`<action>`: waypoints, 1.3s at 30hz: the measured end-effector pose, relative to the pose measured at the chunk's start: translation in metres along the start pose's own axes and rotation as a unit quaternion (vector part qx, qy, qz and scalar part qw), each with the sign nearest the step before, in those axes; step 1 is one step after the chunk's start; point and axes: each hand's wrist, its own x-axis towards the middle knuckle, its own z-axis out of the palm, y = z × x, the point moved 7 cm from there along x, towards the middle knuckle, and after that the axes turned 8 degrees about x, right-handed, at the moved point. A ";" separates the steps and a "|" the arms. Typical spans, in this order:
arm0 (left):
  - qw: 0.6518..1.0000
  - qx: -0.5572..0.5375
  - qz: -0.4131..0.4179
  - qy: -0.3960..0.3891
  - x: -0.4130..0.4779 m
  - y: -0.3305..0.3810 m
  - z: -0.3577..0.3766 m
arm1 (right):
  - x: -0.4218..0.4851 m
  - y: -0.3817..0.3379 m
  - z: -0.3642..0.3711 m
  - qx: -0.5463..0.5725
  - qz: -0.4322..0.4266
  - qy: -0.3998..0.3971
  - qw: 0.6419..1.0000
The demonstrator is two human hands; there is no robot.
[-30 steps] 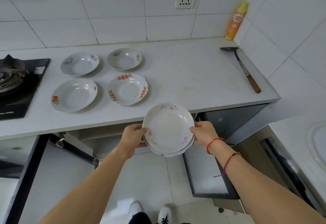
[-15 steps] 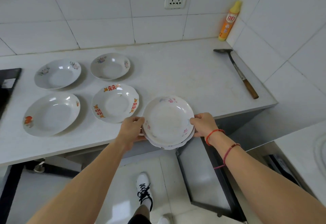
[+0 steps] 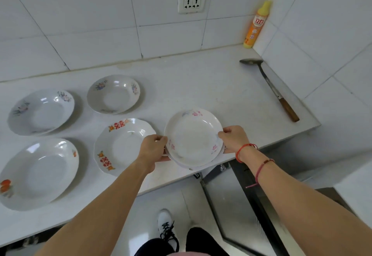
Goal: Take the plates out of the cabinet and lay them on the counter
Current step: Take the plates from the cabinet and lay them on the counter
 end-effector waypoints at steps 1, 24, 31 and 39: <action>1.000 0.003 -0.001 0.001 0.004 0.002 0.001 | 0.005 -0.001 0.000 -0.004 -0.001 0.003 1.000; 0.988 0.090 -0.046 0.117 0.052 0.009 0.016 | 0.119 0.009 0.030 -0.071 -0.005 -0.091 0.993; 0.983 0.121 -0.043 0.134 0.055 0.013 0.014 | 0.118 0.006 0.032 -0.067 0.002 -0.094 0.993; 0.977 0.156 -0.033 0.138 0.056 0.017 0.014 | 0.118 0.005 0.031 -0.072 0.003 -0.102 0.992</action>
